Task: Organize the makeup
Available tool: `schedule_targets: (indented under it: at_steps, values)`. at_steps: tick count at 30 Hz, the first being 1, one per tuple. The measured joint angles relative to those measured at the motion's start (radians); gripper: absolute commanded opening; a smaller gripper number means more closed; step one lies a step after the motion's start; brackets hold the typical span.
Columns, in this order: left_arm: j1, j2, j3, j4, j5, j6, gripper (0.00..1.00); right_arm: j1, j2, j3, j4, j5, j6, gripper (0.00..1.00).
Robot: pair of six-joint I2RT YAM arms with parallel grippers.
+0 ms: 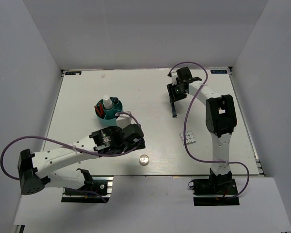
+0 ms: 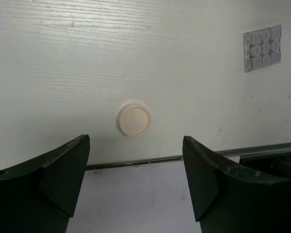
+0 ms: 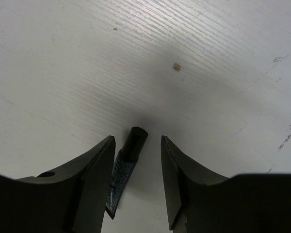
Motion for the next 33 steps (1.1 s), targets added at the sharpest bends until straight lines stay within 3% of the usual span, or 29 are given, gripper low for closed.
schedule_targets:
  at_steps: [24, 30, 33]
  values:
    - [0.0, -0.047, -0.023, -0.023, -0.018, -0.036, 0.87, 0.047, 0.044, 0.002, -0.003, 0.098, 0.064, 0.42]
    - [0.0, -0.062, -0.027, -0.022, -0.024, -0.04, 0.87, 0.048, 0.054, 0.032, -0.063, 0.135, 0.053, 0.42]
    - [0.0, -0.071, -0.035, -0.022, -0.026, -0.042, 0.87, 0.048, 0.055, 0.039, -0.098, 0.148, 0.047, 0.38]
